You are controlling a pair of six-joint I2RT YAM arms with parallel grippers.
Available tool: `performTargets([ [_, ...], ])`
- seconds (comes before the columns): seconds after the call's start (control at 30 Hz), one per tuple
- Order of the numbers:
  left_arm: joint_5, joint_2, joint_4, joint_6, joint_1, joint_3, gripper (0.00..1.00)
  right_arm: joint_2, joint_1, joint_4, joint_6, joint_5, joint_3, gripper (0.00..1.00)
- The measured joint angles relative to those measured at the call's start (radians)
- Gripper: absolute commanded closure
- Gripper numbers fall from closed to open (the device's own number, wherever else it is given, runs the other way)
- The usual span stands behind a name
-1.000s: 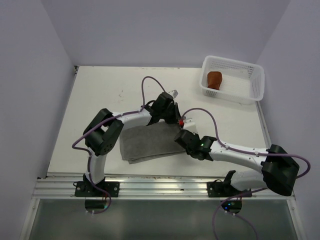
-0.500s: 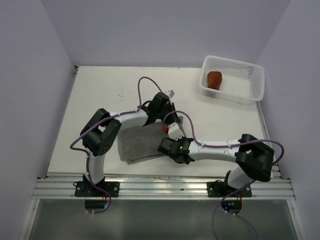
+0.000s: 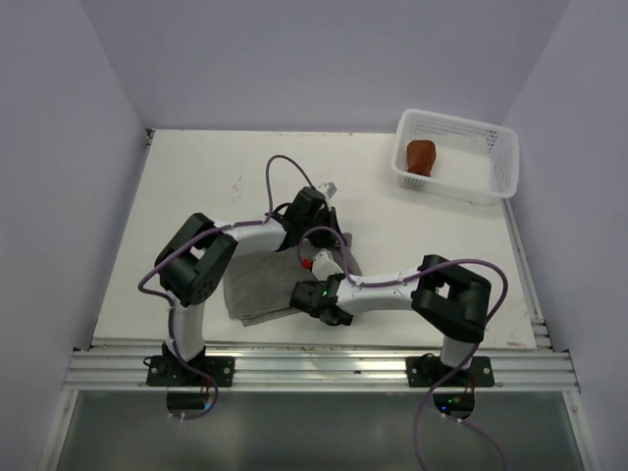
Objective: Roll the towels
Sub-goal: Roll the towel
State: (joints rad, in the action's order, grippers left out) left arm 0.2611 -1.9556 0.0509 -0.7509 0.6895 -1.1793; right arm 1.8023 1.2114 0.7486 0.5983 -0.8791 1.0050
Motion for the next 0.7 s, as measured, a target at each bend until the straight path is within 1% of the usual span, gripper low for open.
performTargets([
  [0.07,0.000,0.000,0.008,0.006,-0.004,0.014,1.00,0.011,0.003,0.004,0.000,-0.001,0.007,0.96],
  [0.2,-0.002,0.000,0.032,0.012,-0.008,0.043,1.00,0.009,0.005,-0.002,0.001,0.011,0.008,0.82],
  [0.23,-0.002,0.000,0.045,0.012,-0.008,0.050,1.00,0.005,0.005,-0.003,0.001,0.018,0.008,0.75],
  [0.3,-0.003,0.000,0.069,0.012,-0.009,0.066,1.00,-0.014,0.005,-0.003,0.003,0.037,0.008,0.69],
  [0.37,-0.003,0.000,0.087,0.012,-0.010,0.076,1.00,-0.047,0.005,-0.002,0.005,0.053,0.008,0.60],
  [0.43,-0.003,0.000,0.101,0.012,-0.011,0.082,1.00,-0.097,0.003,-0.002,0.005,0.072,0.008,0.54],
  [0.57,-0.002,0.000,0.120,0.011,-0.011,0.092,1.00,-0.245,-0.028,-0.030,0.012,0.149,-0.007,0.52],
  [0.7,-0.002,0.000,0.128,0.011,-0.011,0.096,1.00,-0.475,-0.134,-0.152,0.021,0.295,-0.122,0.51],
])
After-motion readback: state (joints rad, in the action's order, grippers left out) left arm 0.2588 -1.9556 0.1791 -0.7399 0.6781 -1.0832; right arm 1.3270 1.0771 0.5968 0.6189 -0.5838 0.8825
